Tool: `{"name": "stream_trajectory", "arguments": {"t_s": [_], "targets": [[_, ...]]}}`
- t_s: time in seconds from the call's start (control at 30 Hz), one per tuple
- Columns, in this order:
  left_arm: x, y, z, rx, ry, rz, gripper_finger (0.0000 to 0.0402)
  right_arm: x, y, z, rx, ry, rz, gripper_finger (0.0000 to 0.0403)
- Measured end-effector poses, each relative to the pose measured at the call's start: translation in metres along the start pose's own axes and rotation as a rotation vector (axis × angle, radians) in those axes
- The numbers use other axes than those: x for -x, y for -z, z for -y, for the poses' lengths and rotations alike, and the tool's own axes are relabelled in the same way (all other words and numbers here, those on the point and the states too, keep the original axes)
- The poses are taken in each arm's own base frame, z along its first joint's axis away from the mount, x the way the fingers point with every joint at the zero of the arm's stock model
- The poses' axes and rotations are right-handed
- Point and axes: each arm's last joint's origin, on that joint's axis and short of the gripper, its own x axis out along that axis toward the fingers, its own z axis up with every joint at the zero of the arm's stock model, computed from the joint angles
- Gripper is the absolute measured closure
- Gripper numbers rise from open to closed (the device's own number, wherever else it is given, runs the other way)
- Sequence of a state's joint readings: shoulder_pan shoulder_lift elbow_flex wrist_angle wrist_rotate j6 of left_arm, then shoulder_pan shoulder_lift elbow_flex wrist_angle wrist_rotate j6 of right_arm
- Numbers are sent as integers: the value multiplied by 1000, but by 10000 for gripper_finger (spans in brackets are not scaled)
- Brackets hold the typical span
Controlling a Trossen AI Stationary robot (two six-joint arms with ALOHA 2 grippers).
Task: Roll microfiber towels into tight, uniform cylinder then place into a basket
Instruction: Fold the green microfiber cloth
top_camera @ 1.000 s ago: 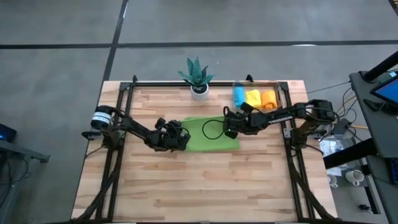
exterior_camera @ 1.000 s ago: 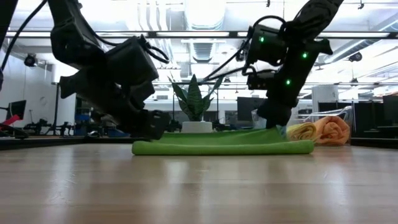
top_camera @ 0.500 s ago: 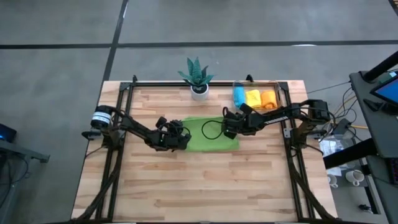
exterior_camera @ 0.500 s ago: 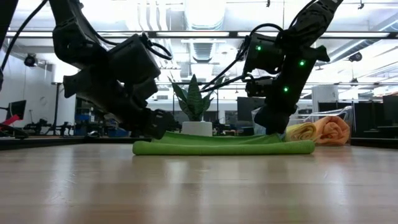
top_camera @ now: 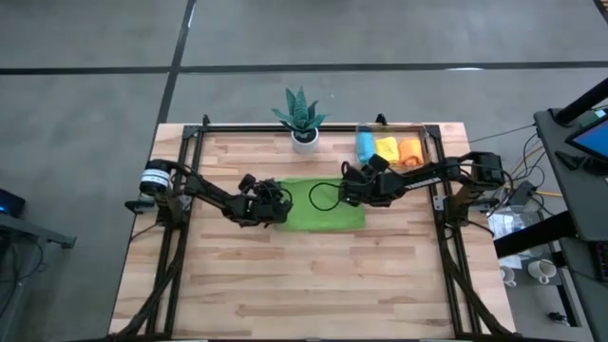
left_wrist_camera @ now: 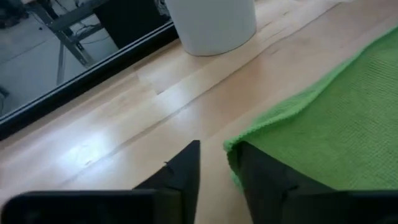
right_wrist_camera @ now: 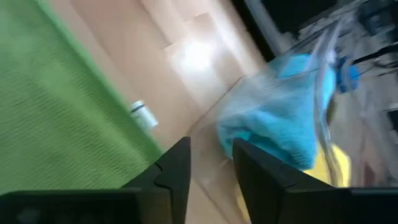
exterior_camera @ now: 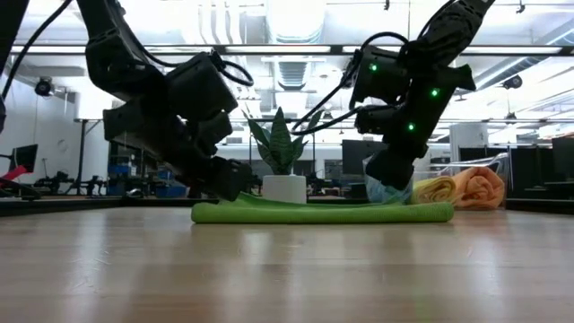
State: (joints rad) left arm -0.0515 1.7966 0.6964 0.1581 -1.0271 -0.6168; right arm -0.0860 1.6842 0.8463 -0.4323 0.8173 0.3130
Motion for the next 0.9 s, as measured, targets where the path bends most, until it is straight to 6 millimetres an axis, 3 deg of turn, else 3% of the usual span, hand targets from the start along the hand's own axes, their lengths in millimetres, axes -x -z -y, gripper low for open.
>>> {"name": "stream_trajectory", "arguments": {"t_s": [0.23, 0.53, 0.7, 0.9], "targets": [[10, -24, -3, -71, 22, 43, 240, 12, -4, 8, -1, 53, 59, 253], [35, -62, -23, -34, 43, 132, 196, 50, -10, 16, -50, -14, 184, 250], [34, -59, -27, -34, 46, 123, 194, 62, -11, 22, -76, -37, 224, 252], [18, -41, -19, -52, 117, 26, 194, 65, -10, 26, -93, -43, 230, 257]]}}
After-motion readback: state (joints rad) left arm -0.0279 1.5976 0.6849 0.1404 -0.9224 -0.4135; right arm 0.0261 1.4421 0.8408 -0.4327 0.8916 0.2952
